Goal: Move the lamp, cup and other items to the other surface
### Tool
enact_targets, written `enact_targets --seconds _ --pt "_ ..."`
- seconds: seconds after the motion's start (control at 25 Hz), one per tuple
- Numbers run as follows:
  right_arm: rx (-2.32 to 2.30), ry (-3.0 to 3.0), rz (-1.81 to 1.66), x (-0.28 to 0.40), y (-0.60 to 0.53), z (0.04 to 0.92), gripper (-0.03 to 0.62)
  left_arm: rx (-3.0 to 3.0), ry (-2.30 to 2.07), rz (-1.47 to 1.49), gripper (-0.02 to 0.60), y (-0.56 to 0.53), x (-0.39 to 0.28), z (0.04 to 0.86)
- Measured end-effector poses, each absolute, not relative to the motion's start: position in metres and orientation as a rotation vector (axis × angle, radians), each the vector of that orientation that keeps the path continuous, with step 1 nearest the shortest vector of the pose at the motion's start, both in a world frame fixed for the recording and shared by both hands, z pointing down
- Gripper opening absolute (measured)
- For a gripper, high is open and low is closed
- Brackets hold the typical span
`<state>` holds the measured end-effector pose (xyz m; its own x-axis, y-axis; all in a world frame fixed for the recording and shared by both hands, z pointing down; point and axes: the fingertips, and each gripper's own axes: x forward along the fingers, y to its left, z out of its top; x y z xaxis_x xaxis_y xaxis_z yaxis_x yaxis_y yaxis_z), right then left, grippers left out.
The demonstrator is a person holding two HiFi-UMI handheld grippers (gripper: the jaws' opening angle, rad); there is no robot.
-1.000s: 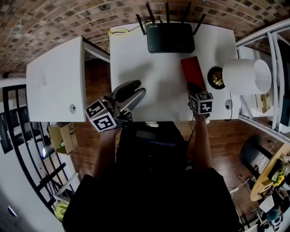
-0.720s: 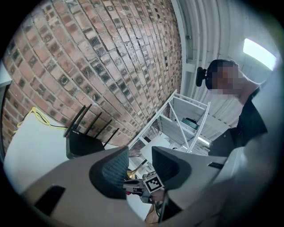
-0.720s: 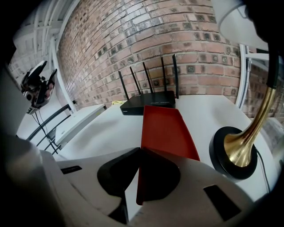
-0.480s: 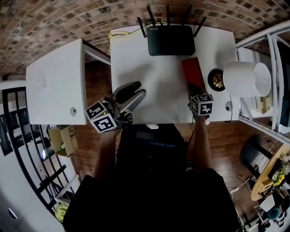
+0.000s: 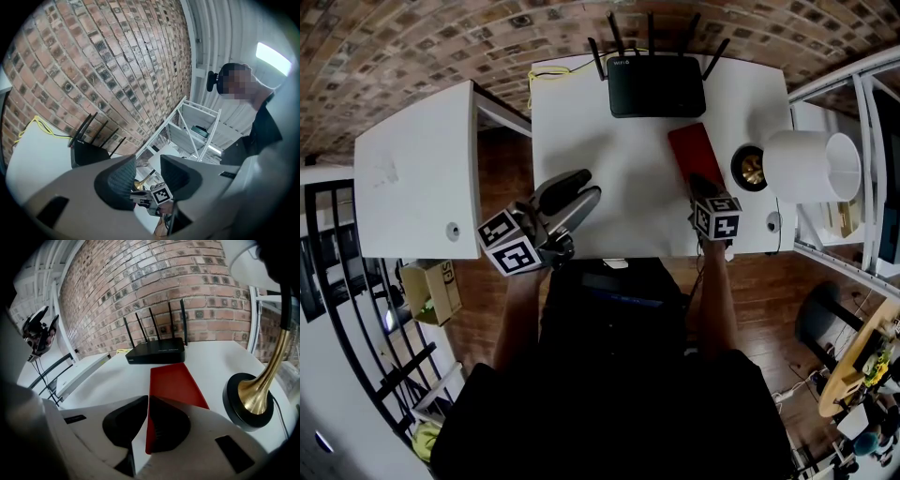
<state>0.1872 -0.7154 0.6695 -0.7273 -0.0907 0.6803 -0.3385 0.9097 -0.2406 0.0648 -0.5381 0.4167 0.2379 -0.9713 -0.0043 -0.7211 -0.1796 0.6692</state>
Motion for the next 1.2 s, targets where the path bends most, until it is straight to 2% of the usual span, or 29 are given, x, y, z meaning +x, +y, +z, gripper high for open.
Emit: enact_targets --seconds 0.36,0.76,1.2 --pt "0.312 -2.383 0.473 0.186 -0.712 0.666 0.028 1.983 -1.539 -0.597 0.156 -0.534 0.066 0.413" --pt "0.324 -2.422 0.45 0.188 -0.7 0.647 0.077 2.022 -1.504 -0.599 0.156 -0.526 0.071 0.406" --pt "0.383 -2.466 0.428 0.197 -0.679 0.619 0.086 2.072 -1.437 -0.634 0.156 -0.51 0.068 0.401"
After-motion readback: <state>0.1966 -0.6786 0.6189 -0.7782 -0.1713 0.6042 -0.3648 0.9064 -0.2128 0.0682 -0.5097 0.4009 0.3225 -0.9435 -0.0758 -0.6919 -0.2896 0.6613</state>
